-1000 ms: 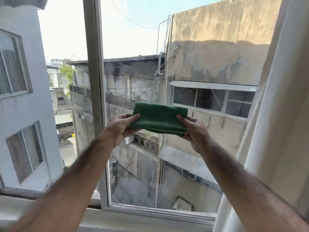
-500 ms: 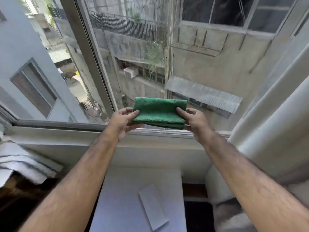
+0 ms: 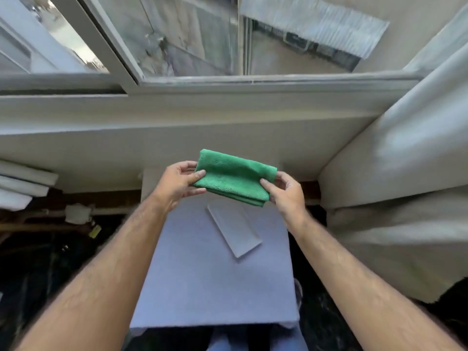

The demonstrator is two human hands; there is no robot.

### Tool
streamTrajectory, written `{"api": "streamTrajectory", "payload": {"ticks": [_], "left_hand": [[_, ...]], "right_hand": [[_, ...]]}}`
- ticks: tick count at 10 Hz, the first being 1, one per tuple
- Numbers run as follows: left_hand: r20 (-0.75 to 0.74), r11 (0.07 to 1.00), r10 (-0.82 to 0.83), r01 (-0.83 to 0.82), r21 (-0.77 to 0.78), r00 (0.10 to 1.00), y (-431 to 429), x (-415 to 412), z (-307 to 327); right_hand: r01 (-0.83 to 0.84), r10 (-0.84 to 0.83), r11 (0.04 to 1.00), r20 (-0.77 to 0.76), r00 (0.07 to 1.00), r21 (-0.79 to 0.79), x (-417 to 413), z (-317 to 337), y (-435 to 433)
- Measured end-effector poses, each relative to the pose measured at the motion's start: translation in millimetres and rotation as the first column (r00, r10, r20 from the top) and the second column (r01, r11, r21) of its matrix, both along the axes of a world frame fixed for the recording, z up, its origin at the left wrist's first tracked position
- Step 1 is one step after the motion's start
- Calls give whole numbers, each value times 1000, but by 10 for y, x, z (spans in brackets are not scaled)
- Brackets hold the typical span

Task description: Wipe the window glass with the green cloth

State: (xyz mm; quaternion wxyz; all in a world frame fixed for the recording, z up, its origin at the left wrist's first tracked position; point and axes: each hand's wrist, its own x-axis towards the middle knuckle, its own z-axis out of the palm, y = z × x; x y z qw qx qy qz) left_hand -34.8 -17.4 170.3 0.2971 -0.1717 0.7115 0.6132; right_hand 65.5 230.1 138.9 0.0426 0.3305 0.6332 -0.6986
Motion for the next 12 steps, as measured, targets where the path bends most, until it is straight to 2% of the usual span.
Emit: {"api": "streamTrajectory", "payload": {"ticks": [1, 2, 3, 4, 5, 6, 7, 8, 9, 10, 11, 12], "left_hand": [[18, 990, -75, 77, -120, 997, -43, 30, -526], [-7, 942, -196, 186, -278, 981, 32, -1, -993], [-10, 823, -378, 331, -461, 926, 167, 6, -1475], [31, 640, -556, 452, -621, 831, 230, 45, -1856], [105, 440, -682, 521, -732, 724, 215, 93, -2119], [160, 325, -731, 545, -773, 663, 193, 165, -2330], [172, 263, -768, 549, -793, 617, 194, 221, -2518], [147, 212, -805, 512, -833, 574, 209, 266, -2614], [108, 202, -826, 469, -860, 553, 220, 263, -2608], [87, 186, -850, 451, -873, 520, 226, 318, -2483], [9, 226, -863, 403, -887, 505, 218, 381, -2289], [-118, 342, -857, 381, -859, 501, 207, 419, -1970]], "right_hand": [[15, -9, 999, 135, 991, -40, 288, -527, -137], [51, -36, 998, 265, 964, -49, 578, -1053, -319], [83, -68, 996, 412, 909, -20, 799, -1518, -484], [76, -72, 997, 526, 847, 13, 885, -1836, -581], [54, -50, 998, 594, 803, 11, 891, -2076, -609], [15, -34, 999, 645, 763, 35, 894, -2247, -598], [-83, 1, 992, 666, 746, 91, 871, -2359, -575], [-334, 107, 923, 707, 699, 191, 805, -2421, -549], [-652, 179, 672, 778, 602, 350, 714, -2345, -466], [-747, 242, 493, 754, 611, 447, 607, -2147, -341], [-739, 346, 304, 653, 674, 602, 479, -1928, -167], [-726, 501, 84, 601, 623, 683, 283, -1608, 15]]}}
